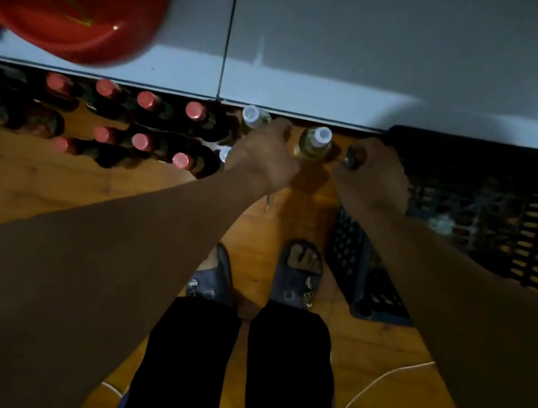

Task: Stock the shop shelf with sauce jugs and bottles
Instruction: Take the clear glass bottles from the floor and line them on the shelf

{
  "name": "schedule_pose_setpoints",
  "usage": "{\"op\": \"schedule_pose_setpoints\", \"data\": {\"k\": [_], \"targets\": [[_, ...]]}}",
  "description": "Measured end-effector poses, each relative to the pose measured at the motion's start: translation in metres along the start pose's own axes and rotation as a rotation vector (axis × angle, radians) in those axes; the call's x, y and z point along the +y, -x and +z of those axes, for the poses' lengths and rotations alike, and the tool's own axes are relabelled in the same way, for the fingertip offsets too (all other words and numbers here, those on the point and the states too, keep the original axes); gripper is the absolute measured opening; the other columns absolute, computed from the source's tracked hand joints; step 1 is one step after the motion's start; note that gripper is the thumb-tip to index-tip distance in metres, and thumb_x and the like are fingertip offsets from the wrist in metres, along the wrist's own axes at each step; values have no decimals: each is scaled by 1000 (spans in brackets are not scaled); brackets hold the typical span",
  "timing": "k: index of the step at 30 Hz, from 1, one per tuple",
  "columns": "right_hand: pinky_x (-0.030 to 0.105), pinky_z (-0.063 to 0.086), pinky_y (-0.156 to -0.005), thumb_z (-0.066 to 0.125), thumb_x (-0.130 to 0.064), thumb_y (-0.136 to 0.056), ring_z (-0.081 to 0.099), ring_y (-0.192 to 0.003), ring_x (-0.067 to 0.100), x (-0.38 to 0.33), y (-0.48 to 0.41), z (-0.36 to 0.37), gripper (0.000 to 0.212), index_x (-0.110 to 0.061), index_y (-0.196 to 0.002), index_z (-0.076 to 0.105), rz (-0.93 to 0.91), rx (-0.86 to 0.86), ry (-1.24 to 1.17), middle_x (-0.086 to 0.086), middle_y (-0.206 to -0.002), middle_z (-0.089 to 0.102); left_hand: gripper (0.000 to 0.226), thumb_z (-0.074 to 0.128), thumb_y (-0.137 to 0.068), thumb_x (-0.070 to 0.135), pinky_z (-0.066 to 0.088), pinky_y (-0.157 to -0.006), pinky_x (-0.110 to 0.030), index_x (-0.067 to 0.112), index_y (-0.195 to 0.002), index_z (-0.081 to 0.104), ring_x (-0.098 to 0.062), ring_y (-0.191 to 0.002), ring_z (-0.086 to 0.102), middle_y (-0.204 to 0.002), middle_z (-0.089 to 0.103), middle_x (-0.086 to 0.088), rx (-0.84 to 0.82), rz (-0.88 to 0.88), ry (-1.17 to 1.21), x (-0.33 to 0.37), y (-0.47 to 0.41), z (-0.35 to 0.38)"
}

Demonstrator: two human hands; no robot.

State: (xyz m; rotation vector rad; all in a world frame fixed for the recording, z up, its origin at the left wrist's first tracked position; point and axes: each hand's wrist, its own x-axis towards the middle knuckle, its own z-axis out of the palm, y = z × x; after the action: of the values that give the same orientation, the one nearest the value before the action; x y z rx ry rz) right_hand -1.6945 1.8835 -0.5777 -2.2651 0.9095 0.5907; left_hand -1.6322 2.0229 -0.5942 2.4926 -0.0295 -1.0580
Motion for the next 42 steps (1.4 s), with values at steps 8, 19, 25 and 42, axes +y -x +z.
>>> {"op": "schedule_pose_setpoints", "data": {"k": [8,19,25,42], "targets": [[27,34,-83,59,-32,-89,54,-115,28,7,-51,54,40,-25,-128,50,-99,71,-94,5,-132,48,43,57,-86,24,44,-89,-38,22,-128,51,-25,-114,48,-131,47,-4,417,238,-315,-20,-45,5],[26,31,-65,49,-18,-88,46,-78,19,-2,-71,77,14,-15,-98,57,-180,120,-54,3,-101,52,35,61,-88,13,41,-79,-28,20,-121,53,-29,-103,57,-126,45,-6,253,52,-175,-49,-70,-7],[24,29,-66,52,-14,-84,44,-79,14,4,-51,57,10,-19,-90,58,-150,117,-108,0,-103,53,29,62,-87,15,43,-84,-26,17,-115,60,-25,-104,57,-125,46,-6,290,132,-73,-44,-53,-16],[23,34,-59,60,-22,-77,49,-66,17,-89,129,-149,15,-14,-88,66,-289,203,-107,5,-91,56,23,65,-80,21,42,-78,-22,25,-102,68,-16,-92,60,-108,54,5,361,283,142,66,143,-163]]}}
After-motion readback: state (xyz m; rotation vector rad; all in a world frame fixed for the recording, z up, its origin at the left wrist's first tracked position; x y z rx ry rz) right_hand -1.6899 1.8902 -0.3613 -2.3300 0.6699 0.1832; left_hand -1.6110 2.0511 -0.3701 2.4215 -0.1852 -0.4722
